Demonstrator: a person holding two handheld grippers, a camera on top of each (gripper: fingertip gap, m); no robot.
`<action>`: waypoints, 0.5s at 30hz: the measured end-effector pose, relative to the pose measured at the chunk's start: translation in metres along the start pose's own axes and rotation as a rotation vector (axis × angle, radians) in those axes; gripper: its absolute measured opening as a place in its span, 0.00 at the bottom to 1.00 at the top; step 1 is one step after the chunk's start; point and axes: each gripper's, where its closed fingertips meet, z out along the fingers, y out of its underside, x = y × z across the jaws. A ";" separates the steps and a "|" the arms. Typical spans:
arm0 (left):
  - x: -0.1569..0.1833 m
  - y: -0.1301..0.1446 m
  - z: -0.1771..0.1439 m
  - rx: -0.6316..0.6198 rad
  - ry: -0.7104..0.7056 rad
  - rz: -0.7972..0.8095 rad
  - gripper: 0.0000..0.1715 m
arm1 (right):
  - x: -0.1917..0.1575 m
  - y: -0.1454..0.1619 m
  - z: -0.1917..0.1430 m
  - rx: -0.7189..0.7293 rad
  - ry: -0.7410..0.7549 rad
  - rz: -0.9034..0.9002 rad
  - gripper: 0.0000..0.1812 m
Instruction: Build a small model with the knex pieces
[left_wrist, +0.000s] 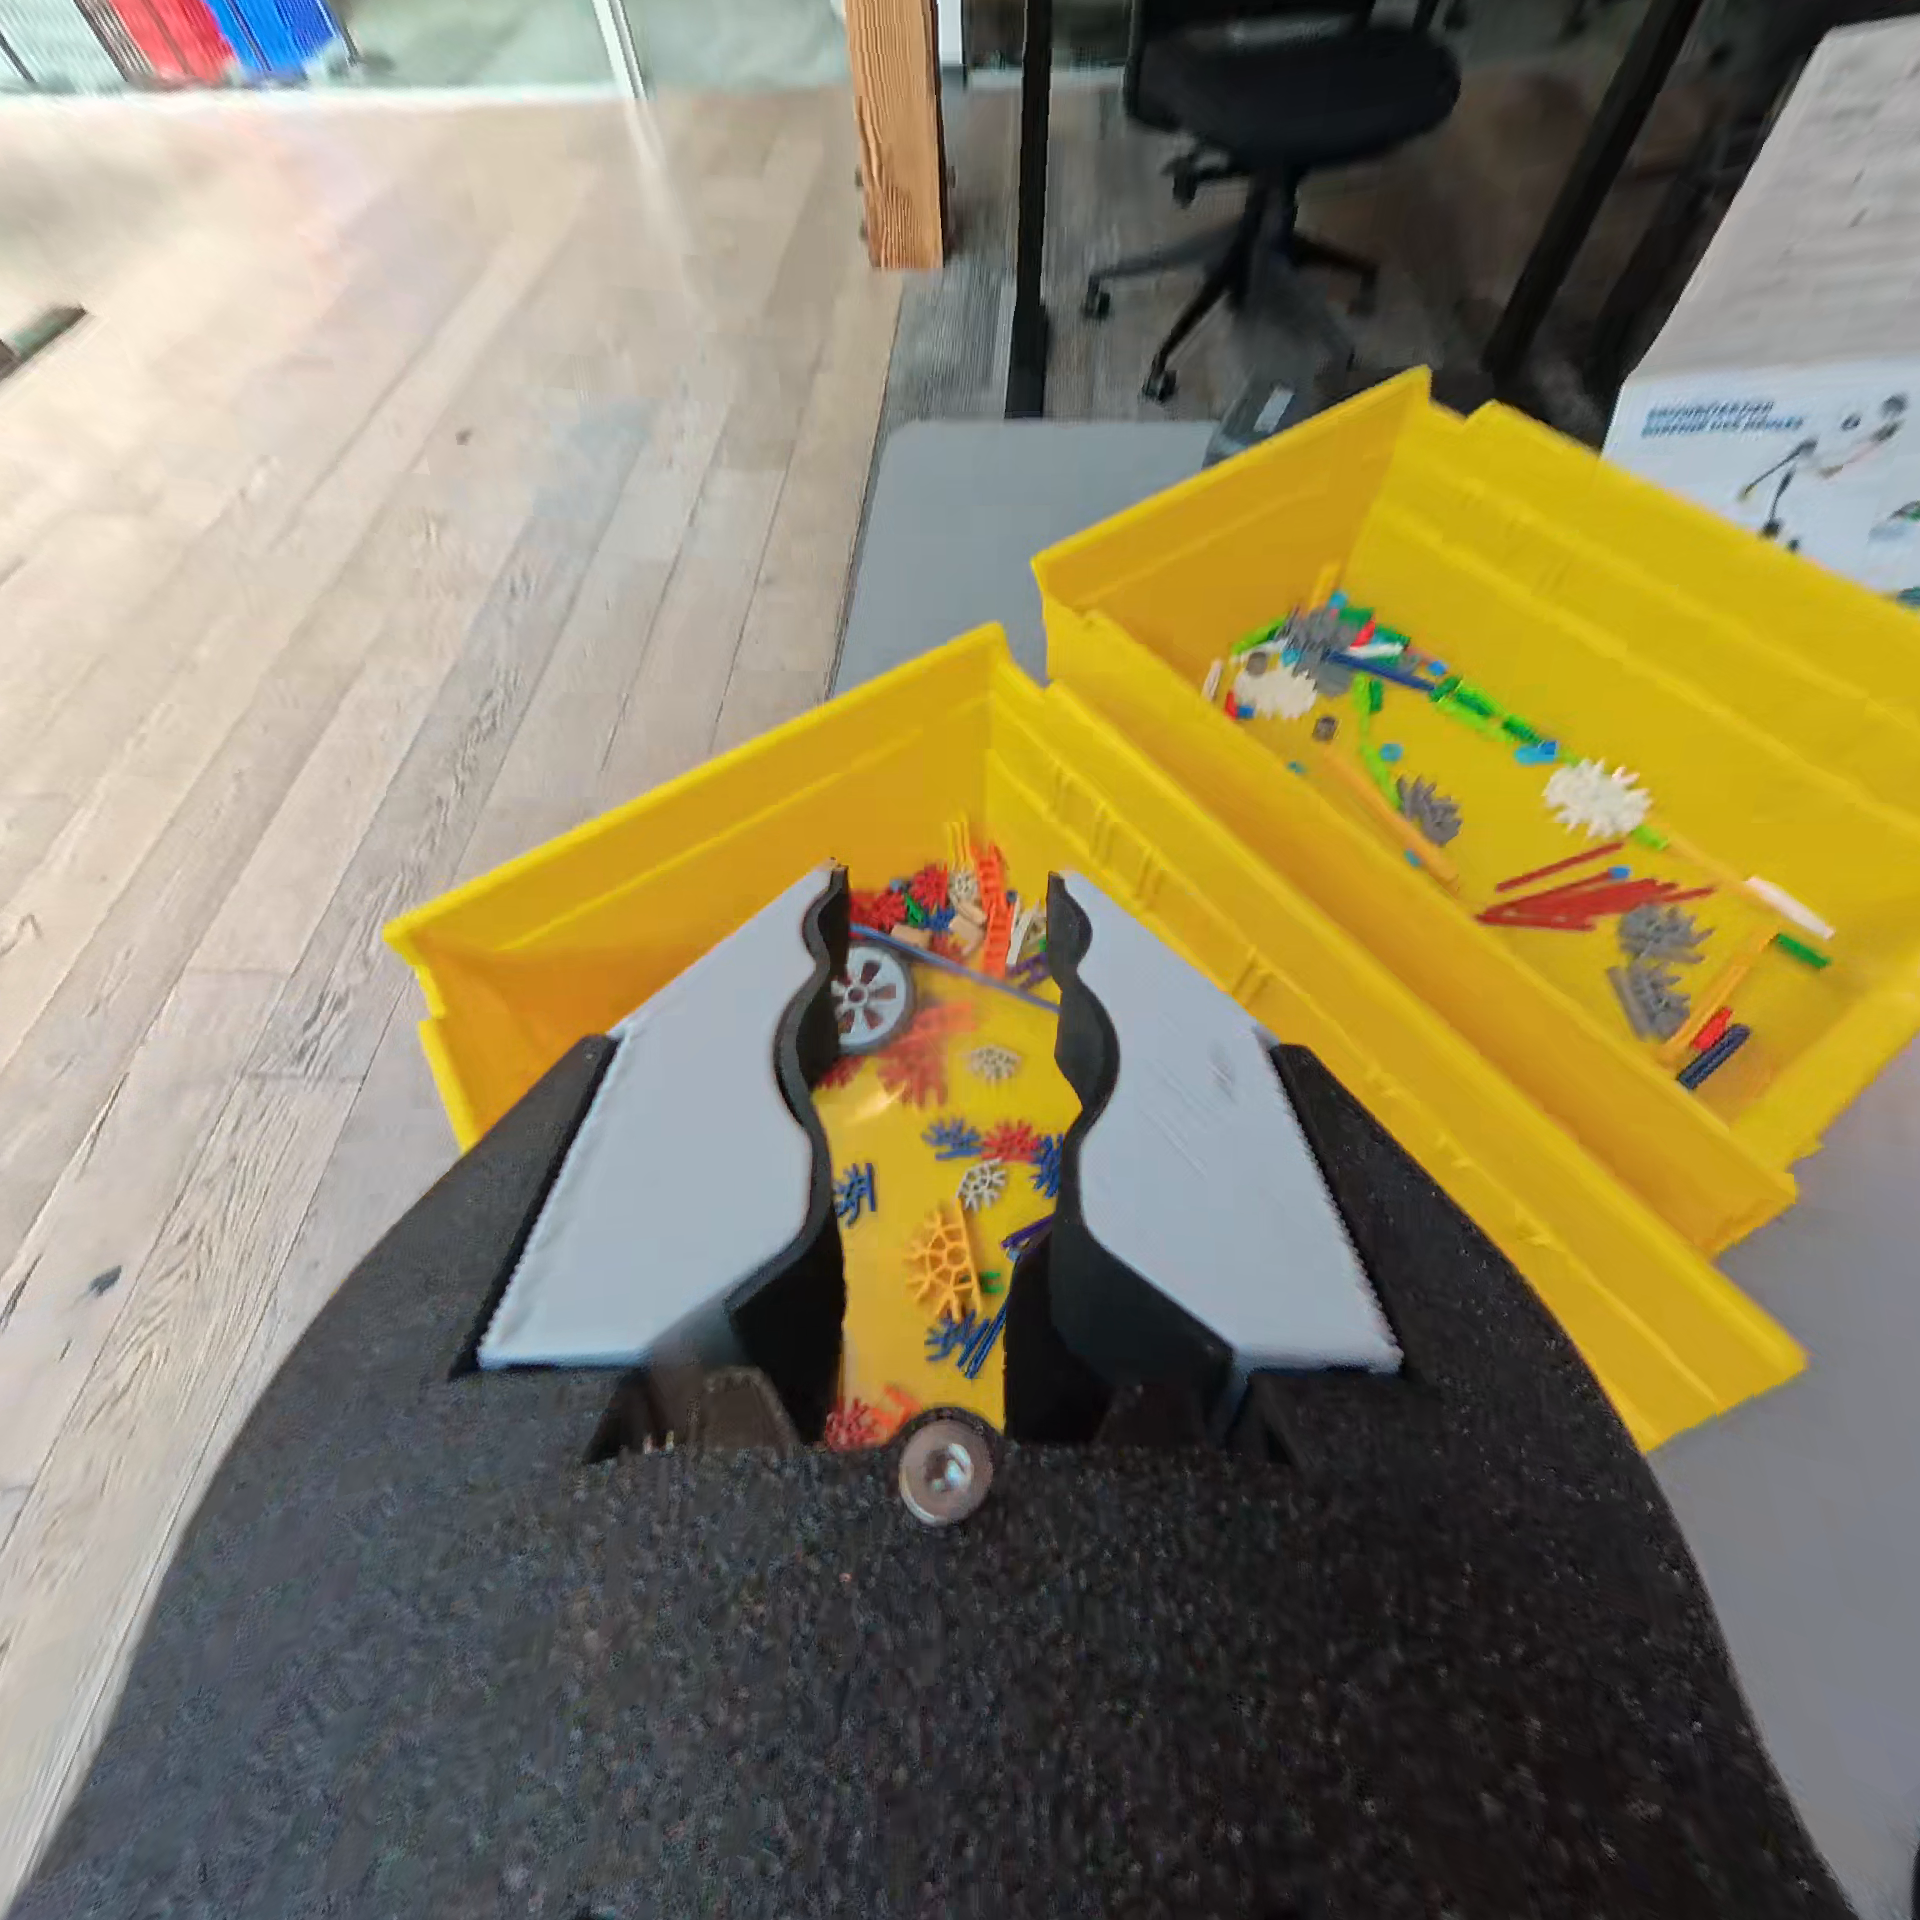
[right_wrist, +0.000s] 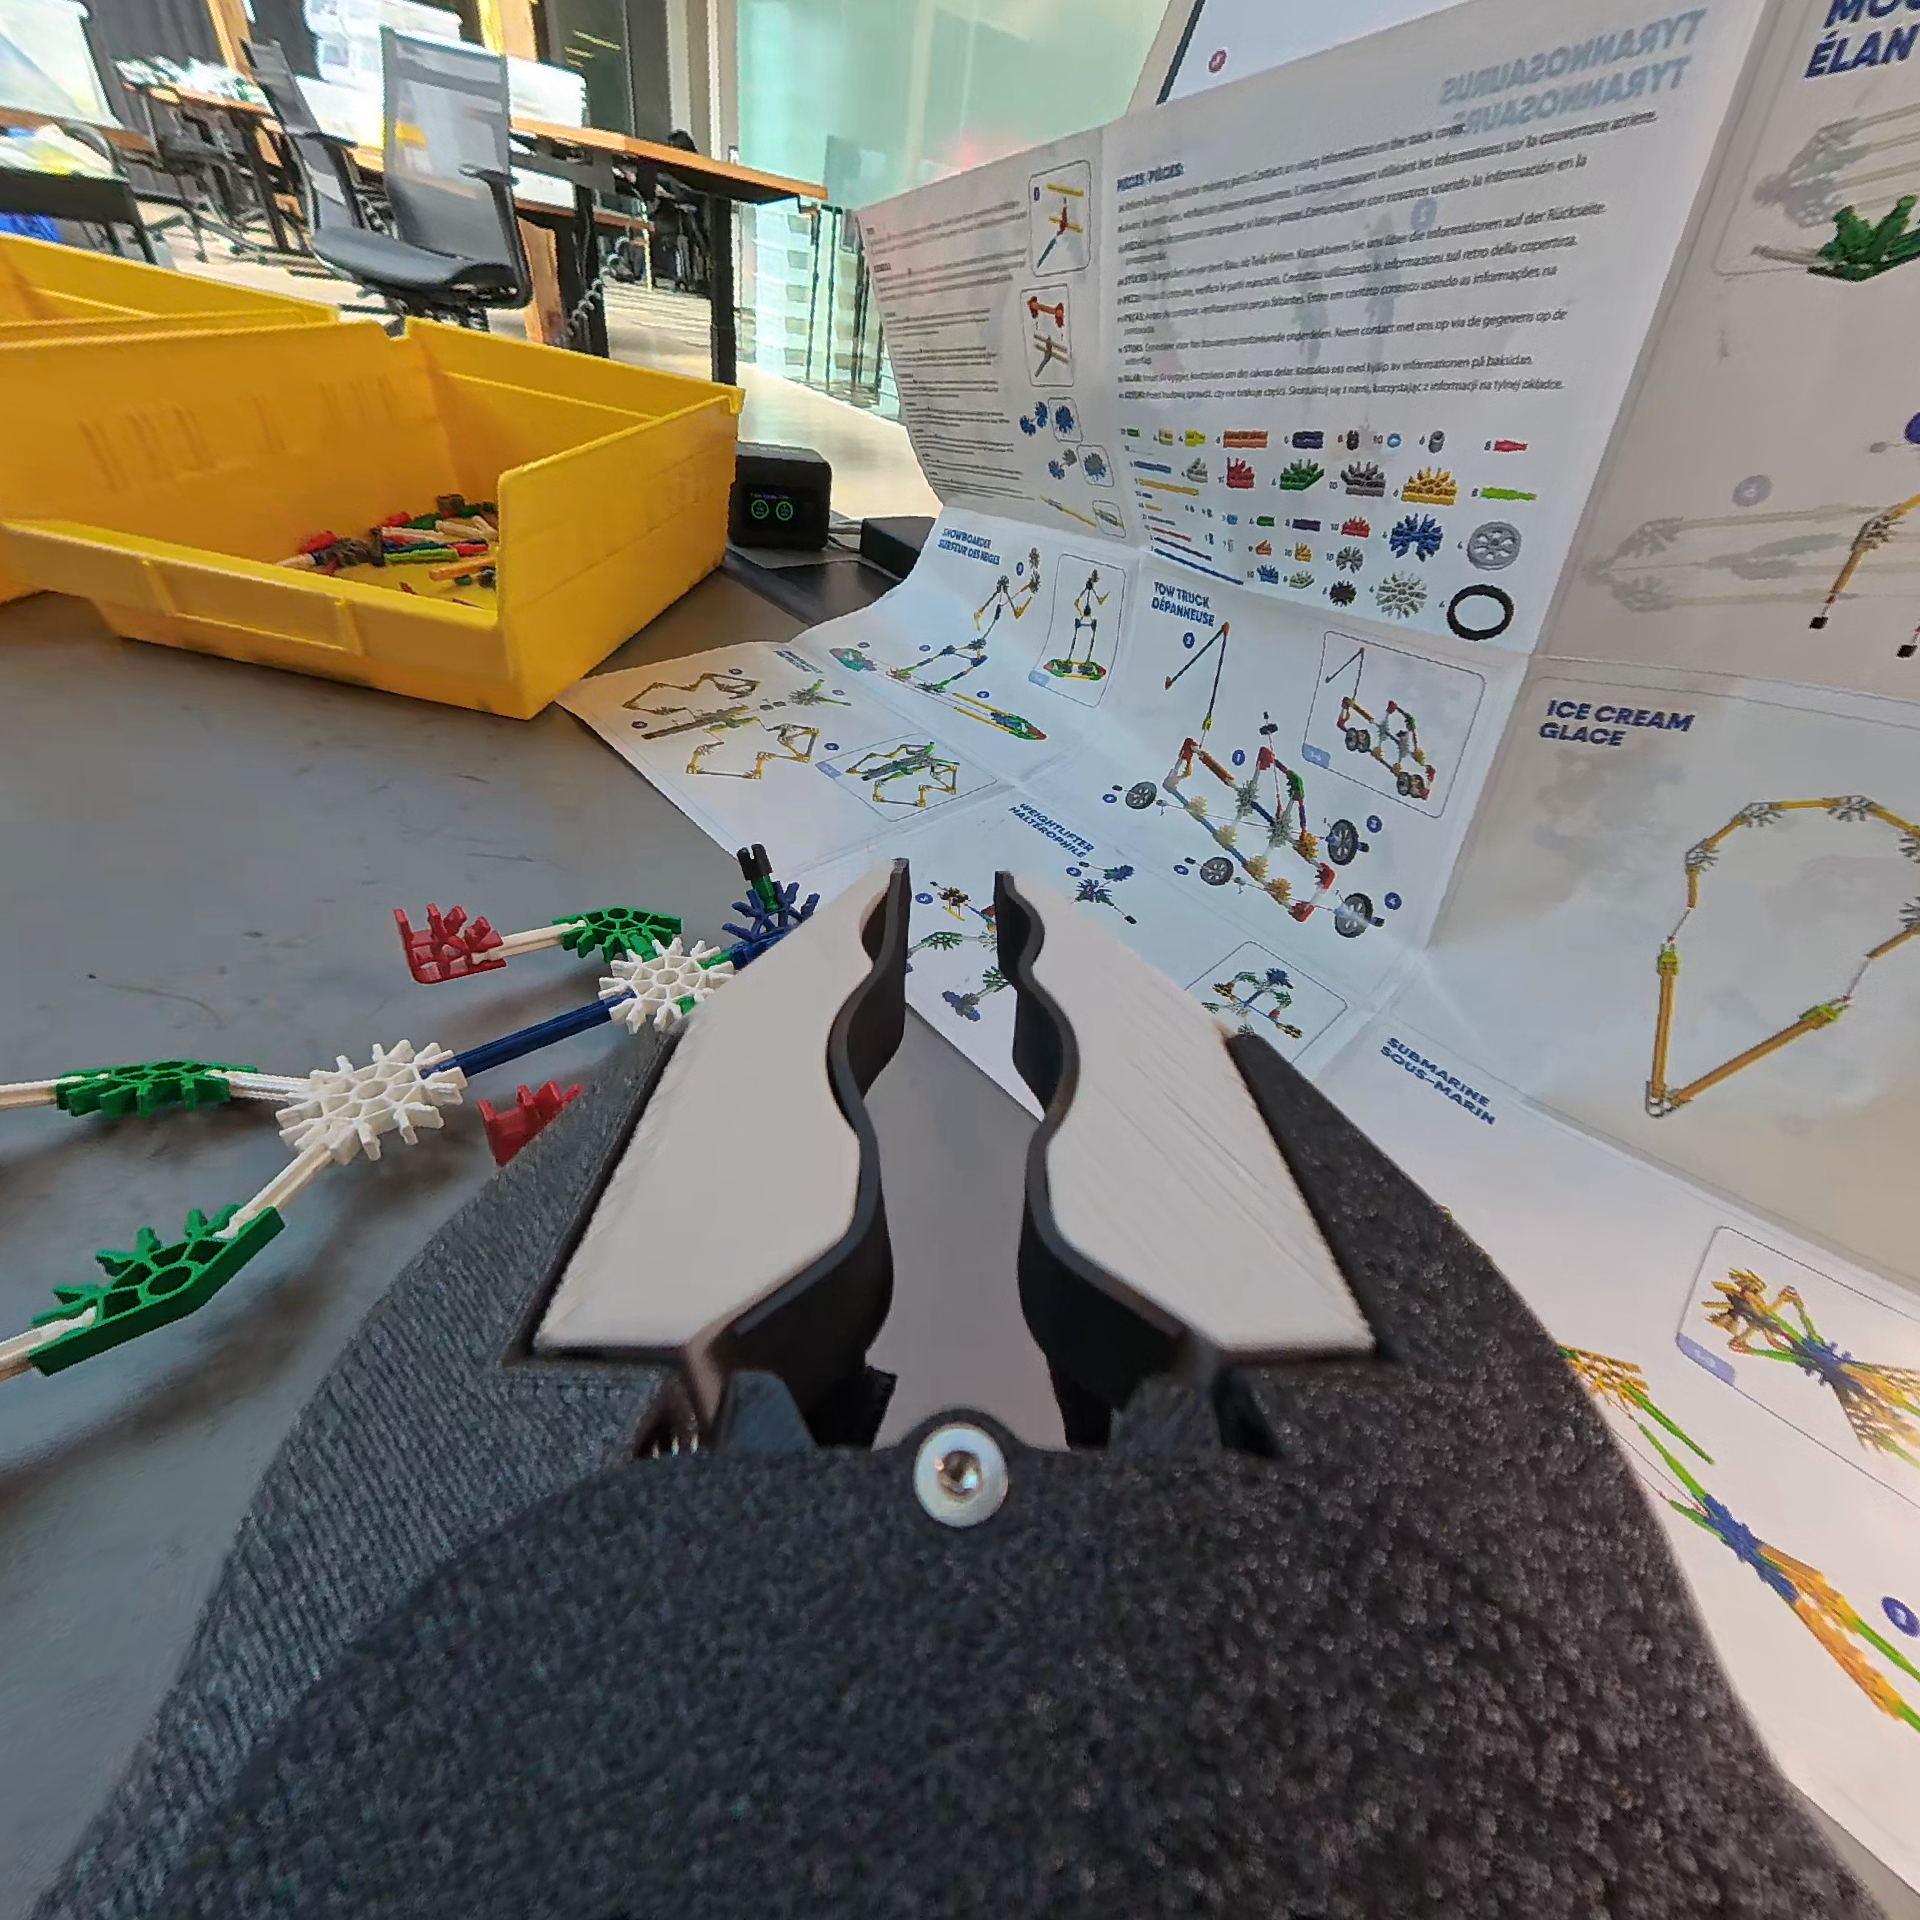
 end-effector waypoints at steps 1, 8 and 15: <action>-0.005 0.006 0.005 -0.030 0.008 -0.007 0.21 | -0.001 0.001 0.001 -0.008 0.000 -0.012 0.08; -0.001 0.029 0.046 -0.243 0.080 0.080 0.21 | -0.014 0.007 0.003 -0.056 -0.023 -0.048 0.08; 0.014 0.080 0.086 -0.471 0.087 0.127 0.22 | -0.017 0.002 -0.008 -0.023 -0.027 0.002 0.08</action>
